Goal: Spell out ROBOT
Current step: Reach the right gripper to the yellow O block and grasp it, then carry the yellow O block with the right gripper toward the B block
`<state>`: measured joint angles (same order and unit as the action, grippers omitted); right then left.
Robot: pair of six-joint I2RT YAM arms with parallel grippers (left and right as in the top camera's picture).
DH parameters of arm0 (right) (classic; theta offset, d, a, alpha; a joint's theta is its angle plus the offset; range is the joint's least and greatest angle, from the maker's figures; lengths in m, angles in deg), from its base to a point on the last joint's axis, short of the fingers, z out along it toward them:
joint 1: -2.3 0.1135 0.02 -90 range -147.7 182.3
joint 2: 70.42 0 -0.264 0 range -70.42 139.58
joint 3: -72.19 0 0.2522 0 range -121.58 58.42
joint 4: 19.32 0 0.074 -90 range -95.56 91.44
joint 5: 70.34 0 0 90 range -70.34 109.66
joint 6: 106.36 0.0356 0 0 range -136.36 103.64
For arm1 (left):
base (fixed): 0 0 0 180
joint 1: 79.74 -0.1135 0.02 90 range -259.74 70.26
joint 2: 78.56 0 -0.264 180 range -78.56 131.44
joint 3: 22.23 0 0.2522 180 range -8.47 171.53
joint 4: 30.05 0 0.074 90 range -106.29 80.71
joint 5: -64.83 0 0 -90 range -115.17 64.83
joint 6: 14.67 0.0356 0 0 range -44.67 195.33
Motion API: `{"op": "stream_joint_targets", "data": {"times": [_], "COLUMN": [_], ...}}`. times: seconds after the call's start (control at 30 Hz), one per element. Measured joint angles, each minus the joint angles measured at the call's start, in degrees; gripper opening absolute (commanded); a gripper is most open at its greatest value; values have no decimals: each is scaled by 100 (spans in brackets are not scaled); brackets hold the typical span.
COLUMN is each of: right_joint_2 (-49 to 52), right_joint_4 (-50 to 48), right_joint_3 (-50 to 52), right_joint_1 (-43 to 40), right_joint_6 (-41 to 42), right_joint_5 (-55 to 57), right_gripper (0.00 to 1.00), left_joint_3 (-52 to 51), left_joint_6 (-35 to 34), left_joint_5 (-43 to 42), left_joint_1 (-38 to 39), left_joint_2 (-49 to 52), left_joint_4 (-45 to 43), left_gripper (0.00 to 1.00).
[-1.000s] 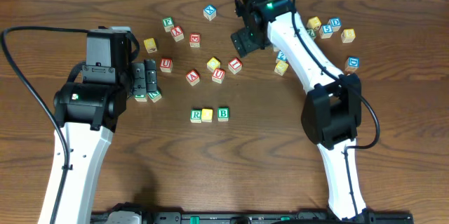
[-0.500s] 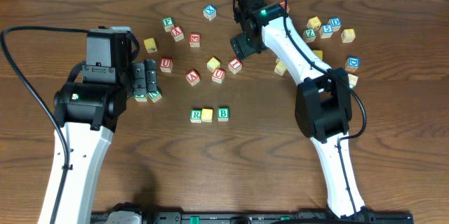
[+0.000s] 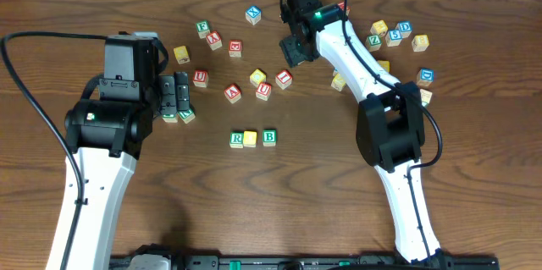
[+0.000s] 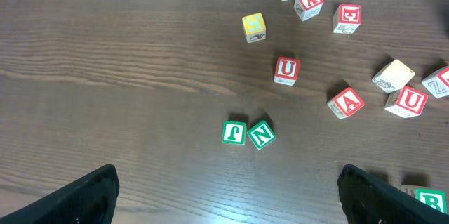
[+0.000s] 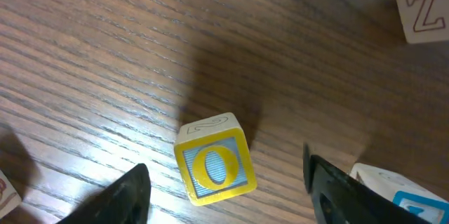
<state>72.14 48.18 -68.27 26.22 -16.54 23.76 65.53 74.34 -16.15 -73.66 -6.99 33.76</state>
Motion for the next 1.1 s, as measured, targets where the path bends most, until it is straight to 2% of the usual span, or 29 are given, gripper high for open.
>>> {"op": "stream_joint_targets", "data": {"times": [0.33, 0.43, 0.5, 0.6, 0.67, 0.87, 1.1], "right_joint_2": [210, 210, 210, 210, 210, 210, 181], "right_joint_4": [-63, -136, -153, -162, -173, -173, 149], "right_joint_3": [0, 0, 0, 0, 0, 0, -24], "right_joint_1": [0, 0, 0, 0, 0, 0, 0], "right_joint_6": [-2, -2, 0, 0, -4, 0, 0], "right_joint_5": [-4, -4, -9, -33, -70, -109, -138], "right_gripper": [63, 54, 43, 17, 12, 4, 5], "left_joint_3": [0, 0, 0, 0, 0, 0, 0], "left_joint_6": [0, 0, 0, 0, 0, 0, 0], "left_joint_5": [0, 0, 0, 0, 0, 0, 0], "left_joint_1": [0, 0, 0, 0, 0, 0, 0], "left_joint_2": [0, 0, 0, 0, 0, 0, 0], "left_joint_4": [0, 0, 0, 0, 0, 0, 0], "left_gripper": [97, 98, 98, 98, 98, 98, 98]}}
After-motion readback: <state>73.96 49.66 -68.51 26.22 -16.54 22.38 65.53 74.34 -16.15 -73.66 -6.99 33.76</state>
